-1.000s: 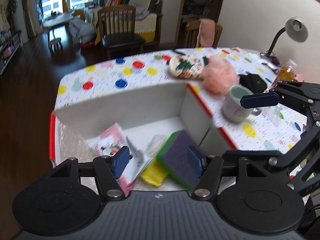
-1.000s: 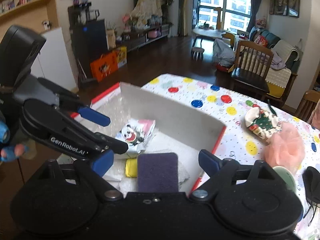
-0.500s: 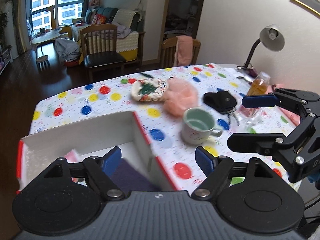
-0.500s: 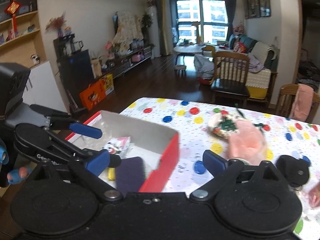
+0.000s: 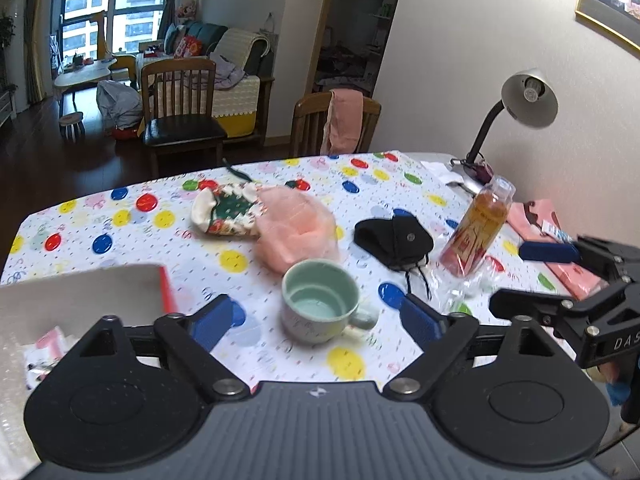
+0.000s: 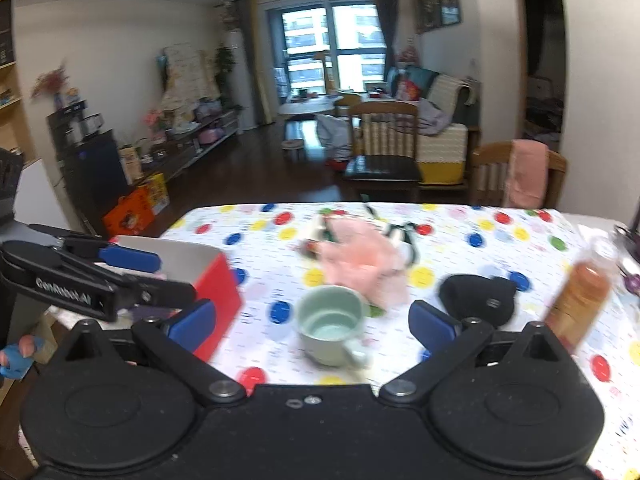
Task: Organize soft objects
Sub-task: 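Withdraw both tools toward the pink bath puff and clear plastic bag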
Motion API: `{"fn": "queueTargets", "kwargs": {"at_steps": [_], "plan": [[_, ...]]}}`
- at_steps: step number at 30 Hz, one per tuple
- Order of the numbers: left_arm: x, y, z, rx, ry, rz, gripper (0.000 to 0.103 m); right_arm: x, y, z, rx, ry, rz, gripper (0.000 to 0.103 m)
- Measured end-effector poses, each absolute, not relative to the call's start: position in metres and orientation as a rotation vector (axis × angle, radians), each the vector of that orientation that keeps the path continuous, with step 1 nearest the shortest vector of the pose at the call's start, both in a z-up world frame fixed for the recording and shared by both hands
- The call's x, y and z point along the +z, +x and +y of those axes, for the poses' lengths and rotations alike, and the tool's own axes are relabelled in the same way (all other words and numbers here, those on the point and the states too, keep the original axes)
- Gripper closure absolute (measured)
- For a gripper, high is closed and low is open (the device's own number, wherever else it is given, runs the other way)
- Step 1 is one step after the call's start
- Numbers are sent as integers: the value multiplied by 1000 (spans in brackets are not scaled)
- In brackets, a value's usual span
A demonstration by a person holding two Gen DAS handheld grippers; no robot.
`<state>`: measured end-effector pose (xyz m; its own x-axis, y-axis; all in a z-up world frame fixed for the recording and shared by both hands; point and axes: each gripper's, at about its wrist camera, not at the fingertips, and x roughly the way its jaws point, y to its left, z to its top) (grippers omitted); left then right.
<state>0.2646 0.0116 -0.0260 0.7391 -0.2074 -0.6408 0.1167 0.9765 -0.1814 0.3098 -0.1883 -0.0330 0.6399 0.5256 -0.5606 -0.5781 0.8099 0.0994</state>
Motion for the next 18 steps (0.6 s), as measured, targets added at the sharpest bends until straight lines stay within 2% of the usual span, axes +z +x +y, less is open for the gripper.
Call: {"fn": "queueTargets", "kwargs": {"at_steps": [1,18], "plan": [[-27,269,7,-174,-131,712,0,-35,313,-195,614,-88,610,0],[-63,390,-48,-86,-133,802,0,-104,375,-304,341,16,722,1]]}}
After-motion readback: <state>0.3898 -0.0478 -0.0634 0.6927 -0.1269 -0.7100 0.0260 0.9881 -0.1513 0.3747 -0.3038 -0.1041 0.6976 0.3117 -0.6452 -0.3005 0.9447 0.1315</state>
